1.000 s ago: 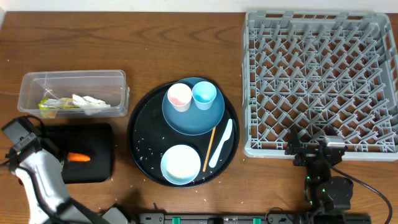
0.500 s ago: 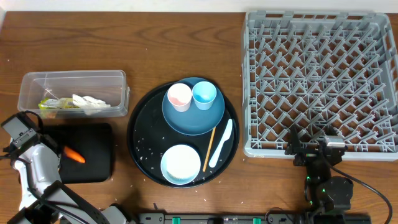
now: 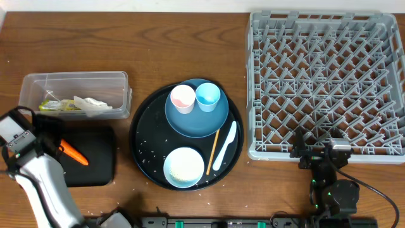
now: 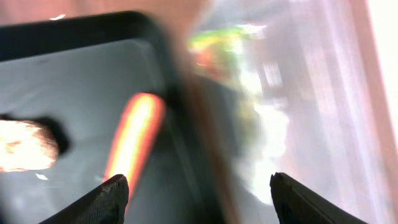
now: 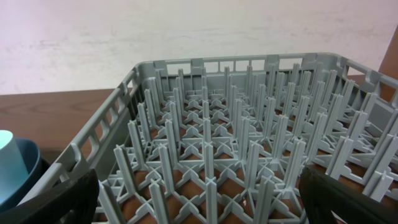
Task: Sort waste into correct bins and load items into the dishwasher rack
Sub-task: 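Carry the carrot with the left gripper and release it on the black tray, then move the left gripper to the white rice bowl and grasp its rim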
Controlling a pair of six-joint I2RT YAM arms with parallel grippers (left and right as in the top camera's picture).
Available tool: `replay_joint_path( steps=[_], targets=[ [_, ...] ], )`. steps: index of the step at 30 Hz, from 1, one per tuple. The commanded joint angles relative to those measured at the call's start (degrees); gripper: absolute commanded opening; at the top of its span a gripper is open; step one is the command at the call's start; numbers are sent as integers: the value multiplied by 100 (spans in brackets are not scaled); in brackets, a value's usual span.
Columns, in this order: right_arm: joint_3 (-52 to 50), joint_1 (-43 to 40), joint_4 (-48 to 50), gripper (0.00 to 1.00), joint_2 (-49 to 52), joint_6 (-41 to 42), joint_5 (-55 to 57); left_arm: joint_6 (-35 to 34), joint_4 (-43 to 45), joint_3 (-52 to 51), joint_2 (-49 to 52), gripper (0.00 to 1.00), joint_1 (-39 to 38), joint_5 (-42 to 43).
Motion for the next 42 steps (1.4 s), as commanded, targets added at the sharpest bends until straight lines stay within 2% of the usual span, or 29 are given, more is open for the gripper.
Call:
replay_joint_path(
  steps=[1,4,7,10,14,17,20,25,32,35,39,41,42],
  targets=[
    [-17,-24,-7,99,-31,28,42,-4,-348,146,-656,74,-433,494],
    [-17,-24,-9,99,-31,28,42,201,-918,146,-1202,72,-1130,881],
    [-17,-24,-7,99,-31,28,42,400,-1558,146,-1578,59,-2050,1023],
    [-17,-24,-7,99,-31,28,42,450,-2105,144,-1829,51,-3067,1019],
    [-17,-24,-7,99,-31,28,42,407,-2286,144,-1908,40,-4470,990],
    [-17,-24,-9,99,-31,28,42,138,-2299,144,-1814,36,-5576,490],
    [-17,-24,-7,99,-31,28,42,-114,-2238,146,-1639,36,-6505,2],
    [-17,-24,-7,99,-31,28,42,-356,-2055,238,-1086,33,-7729,-706],
    [-17,-24,-9,99,-31,28,42,-459,-2052,581,70,34,-8693,-920],
    [-17,-24,-9,99,-31,28,42,-415,-2024,616,426,47,-8819,-977],
    [-17,-24,-9,99,-31,28,42,184,-1947,616,575,50,-8819,-977],
    [-17,-24,-7,99,-31,28,42,195,-1851,616,557,61,-8819,-944],
    [-17,-24,-9,99,-31,28,42,216,-1784,616,540,70,-8819,-863]
  ],
)
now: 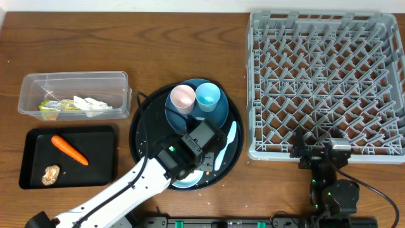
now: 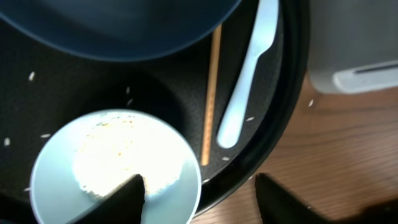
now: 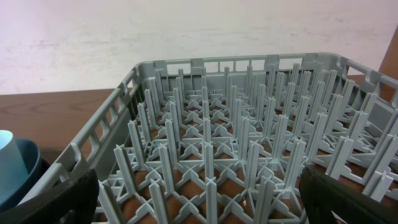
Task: Sort waste into correct bins and load items into the dishwasher rack
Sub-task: 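Move the left gripper to the white rice bowl and grasp its rim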
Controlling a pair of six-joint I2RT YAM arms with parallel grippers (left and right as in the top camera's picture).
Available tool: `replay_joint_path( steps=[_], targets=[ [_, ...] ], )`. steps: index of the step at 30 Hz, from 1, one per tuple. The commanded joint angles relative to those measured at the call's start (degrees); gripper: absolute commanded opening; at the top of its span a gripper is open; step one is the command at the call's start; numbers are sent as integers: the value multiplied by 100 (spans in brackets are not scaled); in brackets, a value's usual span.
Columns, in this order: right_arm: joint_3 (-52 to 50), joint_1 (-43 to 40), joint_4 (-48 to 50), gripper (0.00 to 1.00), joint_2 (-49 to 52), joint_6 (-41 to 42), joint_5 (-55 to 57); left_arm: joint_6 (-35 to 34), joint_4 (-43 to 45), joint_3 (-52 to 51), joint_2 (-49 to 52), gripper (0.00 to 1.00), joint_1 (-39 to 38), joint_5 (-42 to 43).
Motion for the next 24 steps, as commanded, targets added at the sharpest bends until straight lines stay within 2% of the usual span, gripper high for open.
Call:
replay_joint_path(
  steps=[1,4,8,11,15,19,24],
  targets=[
    [-17,-24,-7,99,-31,28,39,299,157,144,-57,73,-13,37],
    [-17,-24,-9,99,-31,28,39,673,400,146,-81,73,-13,417],
    [-17,-24,-9,99,-31,28,39,737,551,146,-81,44,-13,485],
    [-17,-24,-7,99,-31,28,39,367,479,144,-79,36,-13,212],
    [-17,-24,-7,99,-31,28,39,146,428,142,-68,12,-13,81],
    [-17,-24,-9,99,-31,28,39,-105,332,140,-46,10,-13,22],
    [-17,-24,-7,99,-31,28,39,-492,-87,131,57,9,-22,-435]
  ],
)
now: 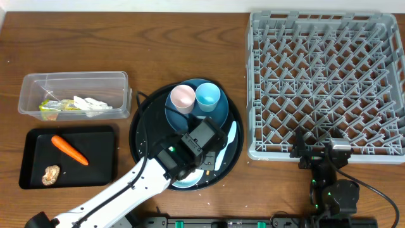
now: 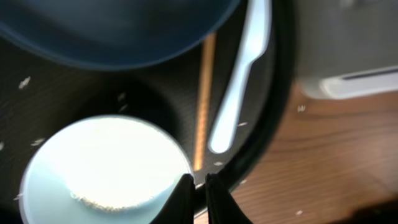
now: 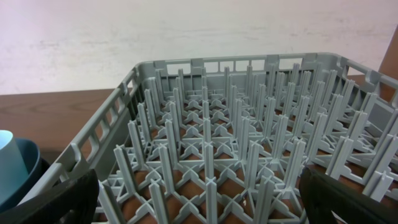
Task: Sort waste into correct bins and load items into the dishwasher rack
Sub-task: 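Move the left gripper to the white rice bowl and grasp its rim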
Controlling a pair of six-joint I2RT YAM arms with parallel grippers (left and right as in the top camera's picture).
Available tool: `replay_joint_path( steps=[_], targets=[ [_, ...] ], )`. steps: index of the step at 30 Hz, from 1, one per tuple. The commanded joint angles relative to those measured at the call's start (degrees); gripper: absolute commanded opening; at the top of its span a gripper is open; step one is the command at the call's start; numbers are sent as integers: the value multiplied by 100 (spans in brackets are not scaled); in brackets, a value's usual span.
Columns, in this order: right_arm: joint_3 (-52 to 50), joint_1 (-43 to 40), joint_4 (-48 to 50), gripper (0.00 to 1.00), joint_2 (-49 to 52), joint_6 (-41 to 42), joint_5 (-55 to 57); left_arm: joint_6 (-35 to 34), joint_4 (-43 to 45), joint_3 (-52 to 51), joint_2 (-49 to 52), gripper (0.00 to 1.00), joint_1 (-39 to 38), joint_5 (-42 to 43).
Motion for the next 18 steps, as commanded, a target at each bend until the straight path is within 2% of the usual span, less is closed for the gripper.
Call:
replay_joint_path(
  steps=[1,18],
  targets=[
    [-17,-24,-7,99,-31,28,39,-323,-127,125,105,10,-20,-385],
    [-17,-24,-9,99,-31,28,39,-289,-50,125,459,6,-195,-363]
  ],
)
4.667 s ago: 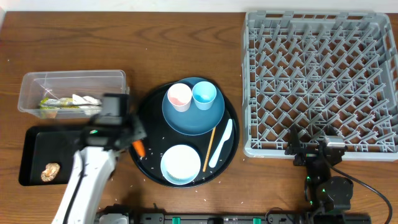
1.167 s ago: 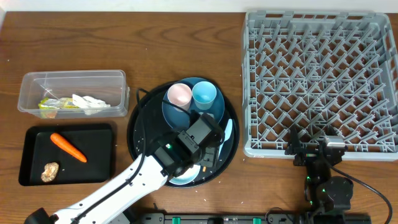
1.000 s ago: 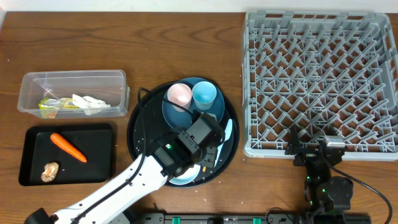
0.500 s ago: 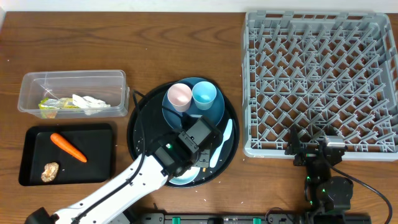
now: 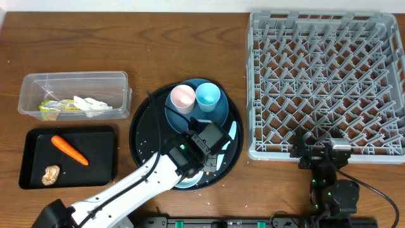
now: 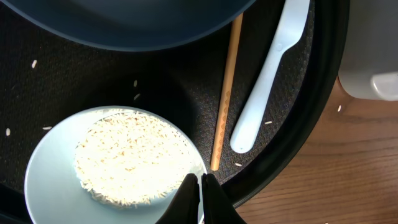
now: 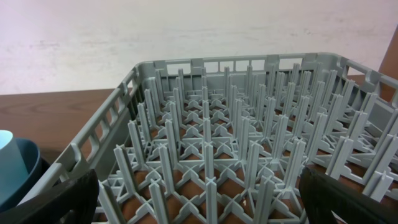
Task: Sort waste into correct bins and load items into the dishwasher rack
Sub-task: 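Move the left gripper to the white rice bowl and grasp its rim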
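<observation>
A pale blue bowl of rice [image 6: 112, 162] sits at the front of the round black tray [image 5: 142, 139]. My left gripper [image 6: 200, 182] is shut on the bowl's right rim, and the arm covers most of the bowl in the overhead view. Right of the bowl lie a wooden chopstick [image 6: 225, 93] and a white spoon [image 6: 267, 81]. Behind it, a blue plate [image 5: 218, 117] carries a pink cup [image 5: 183, 96] and a blue cup [image 5: 207, 95]. The grey dishwasher rack [image 5: 326, 82] stands at the right. My right gripper [image 7: 199, 196] hangs open at the rack's front edge, holding nothing.
A clear plastic bin [image 5: 73, 79] holding wrappers stands at the left. In front of it a black rectangular tray [image 5: 101, 158] holds a carrot [image 5: 68, 149] and a brown food scrap [image 5: 50, 174]. Loose rice grains dot the round tray.
The left wrist has shifted slightly to the right, fingers still shut at the bowl's right rim. The bowl sits in the same place. The right arm has not moved.
My left gripper was first open over the black rectangular tray with the carrot at the far left. Then it was over the round tray, open above the rice bowl's right rim. Then it was shut on that rim, where it stays now.
</observation>
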Controlling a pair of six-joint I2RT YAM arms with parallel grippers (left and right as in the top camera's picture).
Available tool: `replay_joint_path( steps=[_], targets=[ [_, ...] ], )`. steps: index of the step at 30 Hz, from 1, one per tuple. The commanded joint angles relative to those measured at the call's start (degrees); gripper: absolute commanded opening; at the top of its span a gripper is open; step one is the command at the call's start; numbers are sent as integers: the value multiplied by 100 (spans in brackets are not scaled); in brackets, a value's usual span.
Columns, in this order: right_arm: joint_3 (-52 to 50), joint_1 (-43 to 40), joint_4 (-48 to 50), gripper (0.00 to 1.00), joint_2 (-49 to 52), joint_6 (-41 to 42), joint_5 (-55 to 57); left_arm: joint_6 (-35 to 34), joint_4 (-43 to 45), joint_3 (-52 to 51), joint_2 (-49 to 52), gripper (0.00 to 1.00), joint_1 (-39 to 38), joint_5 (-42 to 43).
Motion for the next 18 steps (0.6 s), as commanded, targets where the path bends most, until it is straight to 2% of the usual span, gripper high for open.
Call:
replay_joint_path(
  steps=[1,4,12,18],
  targets=[
    [-17,-26,-7,99,-31,28,39,-83,15,125,9,6,-13,-114],
    [-17,-26,-9,99,-31,28,39,-293,13,125,11,6,-15,-219],
    [-17,-26,-9,99,-31,28,39,-330,13,125,11,6,-72,-372],
    [-17,-26,-9,99,-31,28,39,-483,11,125,11,6,-516,-750]
  ],
)
